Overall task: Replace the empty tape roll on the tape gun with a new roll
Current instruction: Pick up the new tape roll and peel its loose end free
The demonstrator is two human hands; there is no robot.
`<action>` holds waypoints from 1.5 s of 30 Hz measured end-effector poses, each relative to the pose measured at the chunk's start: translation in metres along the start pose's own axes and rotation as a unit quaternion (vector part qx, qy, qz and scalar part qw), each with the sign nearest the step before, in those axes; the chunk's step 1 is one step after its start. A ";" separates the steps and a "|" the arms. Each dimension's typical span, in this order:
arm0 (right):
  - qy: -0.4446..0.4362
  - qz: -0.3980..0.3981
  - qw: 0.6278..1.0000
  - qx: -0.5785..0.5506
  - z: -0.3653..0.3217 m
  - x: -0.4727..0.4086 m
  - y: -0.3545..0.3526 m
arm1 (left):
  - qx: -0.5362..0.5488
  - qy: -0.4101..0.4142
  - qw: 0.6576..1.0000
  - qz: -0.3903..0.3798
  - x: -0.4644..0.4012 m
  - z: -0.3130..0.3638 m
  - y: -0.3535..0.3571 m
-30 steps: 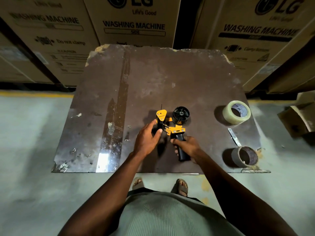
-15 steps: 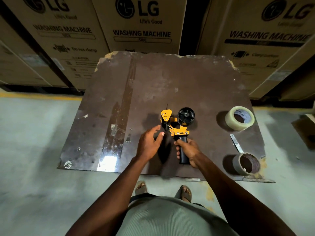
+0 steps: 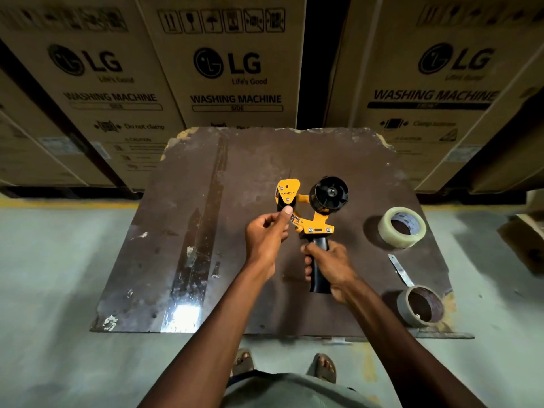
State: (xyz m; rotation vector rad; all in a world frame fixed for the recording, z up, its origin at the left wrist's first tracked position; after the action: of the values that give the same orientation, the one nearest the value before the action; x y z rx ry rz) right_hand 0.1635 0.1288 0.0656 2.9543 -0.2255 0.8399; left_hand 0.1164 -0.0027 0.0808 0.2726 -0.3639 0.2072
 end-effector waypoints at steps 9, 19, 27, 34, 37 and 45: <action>-0.018 -0.010 1.000 -0.019 -0.020 0.012 -0.004 | 0.105 -0.104 0.987 -0.066 0.008 0.023 0.008; -0.019 -0.025 0.998 -0.058 -0.024 0.016 -0.004 | 0.097 -0.080 0.992 -0.018 0.016 0.031 0.024; -0.016 -0.020 0.998 -0.064 -0.028 0.015 -0.007 | 0.136 -0.076 0.988 -0.005 0.020 0.028 0.031; -0.024 -0.002 0.997 -0.073 -0.033 0.011 -0.012 | 0.184 -0.091 0.978 -0.022 0.027 0.025 0.035; -0.031 0.005 0.996 -0.083 -0.039 0.007 -0.014 | 0.184 -0.099 0.978 -0.024 0.032 0.018 0.037; -0.029 0.003 0.998 -0.057 -0.037 0.002 -0.018 | 0.179 -0.096 0.979 -0.034 0.033 0.016 0.029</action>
State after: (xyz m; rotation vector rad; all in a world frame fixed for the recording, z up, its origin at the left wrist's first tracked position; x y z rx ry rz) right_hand 0.1491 0.1504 0.0984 2.8757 -0.2771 0.7173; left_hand 0.1344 0.0247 0.1143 0.6637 -0.5069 0.1787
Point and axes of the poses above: each hand's wrist, its own x-axis away from the middle knuckle, its own y-axis out of the palm, z = x × y, the point moved 1 cm from there along -x, towards the middle knuckle, and after that the axes turned 3 degrees about x, right-handed, at the moved point
